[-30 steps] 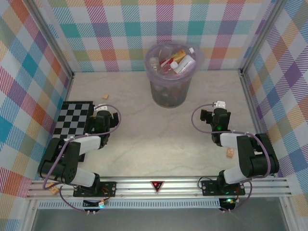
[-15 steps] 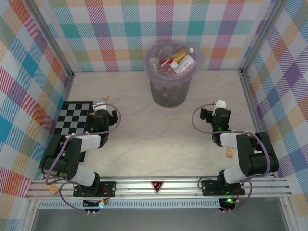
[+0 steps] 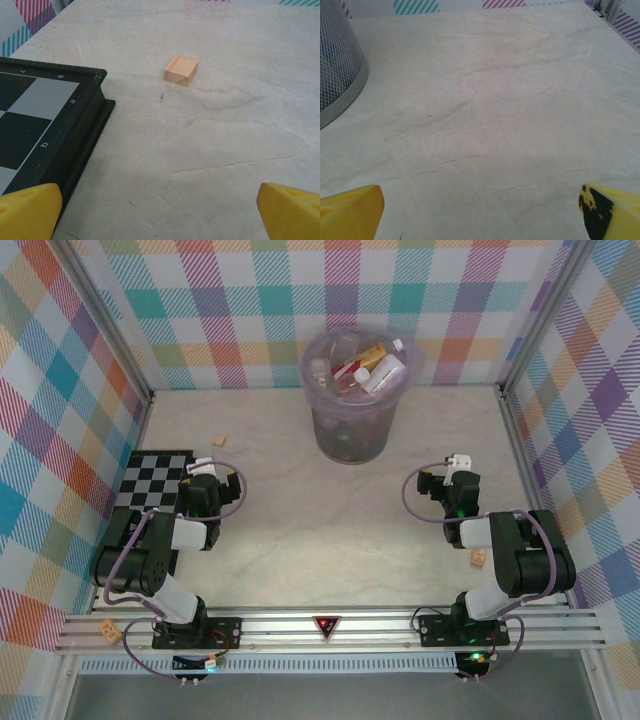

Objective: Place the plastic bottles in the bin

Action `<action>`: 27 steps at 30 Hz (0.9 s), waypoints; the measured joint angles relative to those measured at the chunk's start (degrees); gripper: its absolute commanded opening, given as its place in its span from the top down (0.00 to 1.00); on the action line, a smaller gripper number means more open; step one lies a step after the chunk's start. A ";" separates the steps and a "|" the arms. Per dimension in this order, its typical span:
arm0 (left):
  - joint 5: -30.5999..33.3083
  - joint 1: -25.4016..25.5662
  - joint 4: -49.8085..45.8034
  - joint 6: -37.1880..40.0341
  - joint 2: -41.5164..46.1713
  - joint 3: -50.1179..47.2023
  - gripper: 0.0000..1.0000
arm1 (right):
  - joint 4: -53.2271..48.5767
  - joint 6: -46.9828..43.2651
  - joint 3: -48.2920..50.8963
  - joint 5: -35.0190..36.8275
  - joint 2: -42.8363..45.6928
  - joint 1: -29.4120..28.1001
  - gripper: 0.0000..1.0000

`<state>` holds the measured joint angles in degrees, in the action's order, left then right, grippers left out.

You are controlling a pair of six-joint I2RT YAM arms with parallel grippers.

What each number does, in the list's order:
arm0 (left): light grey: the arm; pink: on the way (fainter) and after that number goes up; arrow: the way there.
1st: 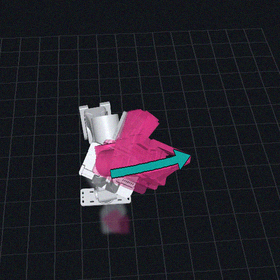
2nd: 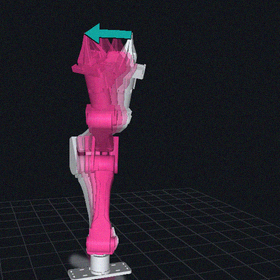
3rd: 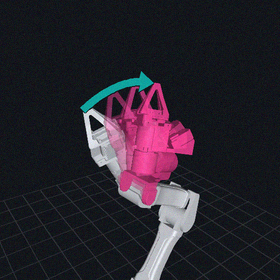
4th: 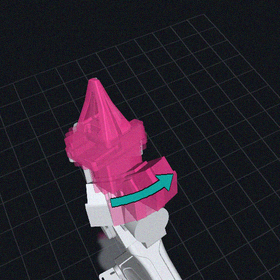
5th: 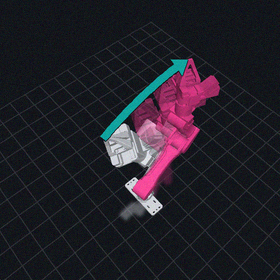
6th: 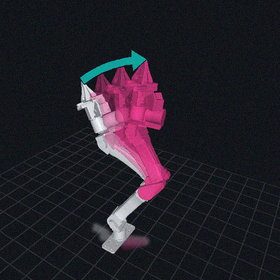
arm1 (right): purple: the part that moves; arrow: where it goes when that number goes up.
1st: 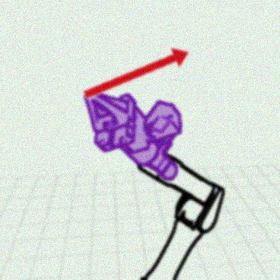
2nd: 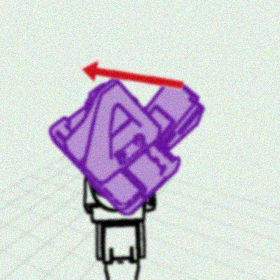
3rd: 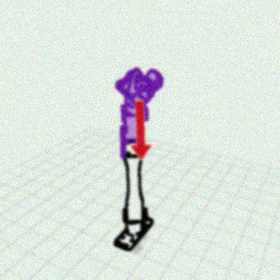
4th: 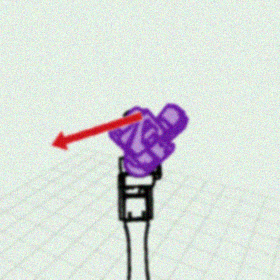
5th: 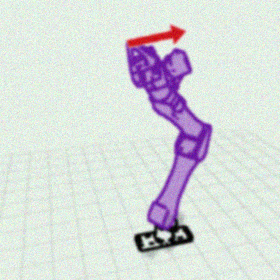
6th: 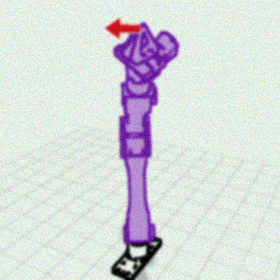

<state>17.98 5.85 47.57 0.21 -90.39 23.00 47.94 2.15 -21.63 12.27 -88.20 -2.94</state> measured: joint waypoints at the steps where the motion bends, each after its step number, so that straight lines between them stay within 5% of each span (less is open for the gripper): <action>1: -0.09 0.02 0.35 0.00 0.00 0.00 0.00 | 0.00 0.00 0.00 -0.02 0.00 0.00 0.01; 27: -0.44 0.02 2.12 0.00 0.00 0.00 0.00 | -0.02 0.17 -0.02 -0.74 0.00 0.00 0.01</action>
<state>17.54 5.87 49.69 0.21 -90.39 23.00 47.92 2.33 -21.65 11.53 -88.20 -2.94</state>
